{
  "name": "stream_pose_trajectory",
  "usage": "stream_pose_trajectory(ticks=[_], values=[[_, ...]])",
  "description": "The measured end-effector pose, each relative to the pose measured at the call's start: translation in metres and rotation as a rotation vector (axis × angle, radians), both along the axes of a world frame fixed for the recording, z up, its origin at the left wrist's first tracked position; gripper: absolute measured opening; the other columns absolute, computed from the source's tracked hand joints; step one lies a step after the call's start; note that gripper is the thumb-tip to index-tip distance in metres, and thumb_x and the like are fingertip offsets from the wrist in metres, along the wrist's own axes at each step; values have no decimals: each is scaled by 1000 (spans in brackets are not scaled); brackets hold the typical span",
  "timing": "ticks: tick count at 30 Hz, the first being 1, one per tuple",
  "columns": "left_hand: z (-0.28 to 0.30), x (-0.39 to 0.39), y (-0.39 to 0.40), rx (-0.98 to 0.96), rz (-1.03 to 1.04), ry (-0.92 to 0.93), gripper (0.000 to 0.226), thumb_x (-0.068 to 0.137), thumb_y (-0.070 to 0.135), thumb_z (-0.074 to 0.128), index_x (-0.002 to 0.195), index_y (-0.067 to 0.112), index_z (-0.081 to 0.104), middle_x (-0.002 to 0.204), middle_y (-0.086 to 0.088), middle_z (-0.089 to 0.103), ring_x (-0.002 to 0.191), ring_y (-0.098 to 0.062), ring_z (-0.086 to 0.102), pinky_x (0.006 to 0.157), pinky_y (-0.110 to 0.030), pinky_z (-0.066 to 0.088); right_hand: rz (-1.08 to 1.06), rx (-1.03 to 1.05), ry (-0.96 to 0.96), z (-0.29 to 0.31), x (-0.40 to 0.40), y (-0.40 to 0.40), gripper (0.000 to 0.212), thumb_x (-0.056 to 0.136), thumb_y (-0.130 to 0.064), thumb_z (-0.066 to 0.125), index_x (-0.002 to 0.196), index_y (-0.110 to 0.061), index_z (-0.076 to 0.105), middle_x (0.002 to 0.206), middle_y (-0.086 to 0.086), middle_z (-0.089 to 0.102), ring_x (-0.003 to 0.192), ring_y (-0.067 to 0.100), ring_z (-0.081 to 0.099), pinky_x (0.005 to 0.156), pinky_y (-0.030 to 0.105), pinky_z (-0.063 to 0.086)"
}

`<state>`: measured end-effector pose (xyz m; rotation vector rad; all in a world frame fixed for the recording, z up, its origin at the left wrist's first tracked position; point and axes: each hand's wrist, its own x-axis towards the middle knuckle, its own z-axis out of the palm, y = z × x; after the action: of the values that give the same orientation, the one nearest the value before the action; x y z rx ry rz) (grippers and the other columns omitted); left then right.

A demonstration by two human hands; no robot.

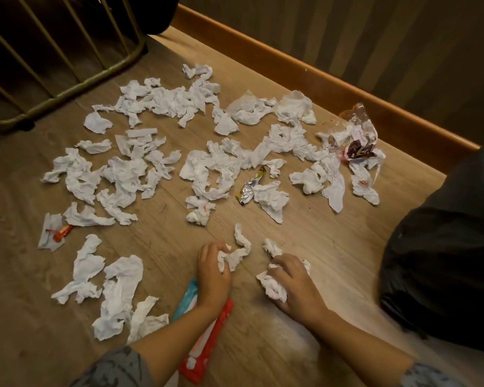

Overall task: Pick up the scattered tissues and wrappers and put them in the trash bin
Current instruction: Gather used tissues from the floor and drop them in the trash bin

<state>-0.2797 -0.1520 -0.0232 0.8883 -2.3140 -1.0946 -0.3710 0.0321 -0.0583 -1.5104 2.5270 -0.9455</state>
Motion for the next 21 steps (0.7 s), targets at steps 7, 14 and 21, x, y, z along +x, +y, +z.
stream_pose_trajectory(ticks=[7, 14, 21], values=[[-9, -36, -11, -77, -506, -112, 35, 78, 40, 70, 96, 12, 56, 152, 4, 30, 145, -14, 13, 115, -19, 11, -104, -108, 60, 11, -16, 9, 23, 80, -34, 70, 90, -15, 61, 87, -1, 57, 89, 22, 53, 95, 39, 36], [-14, -20, -1, -96, -514, -30, 13, 85, 16, 68, 82, 16, 55, 97, 6, 56, 106, -8, 51, 93, -27, 44, -262, 65, 24, -3, -25, 47, 57, 66, -24, 83, 118, -22, 59, 135, 10, 49, 134, 28, 38, 113, 62, 19], [27, -28, -7, -63, -324, -17, 18, 80, 11, 74, 78, 15, 56, 100, 1, 59, 89, -9, 56, 75, -13, 41, -107, -90, -179, 25, -18, 47, 34, 82, -38, 76, 104, -15, 65, 98, -5, 61, 93, 13, 54, 80, 24, 44]])
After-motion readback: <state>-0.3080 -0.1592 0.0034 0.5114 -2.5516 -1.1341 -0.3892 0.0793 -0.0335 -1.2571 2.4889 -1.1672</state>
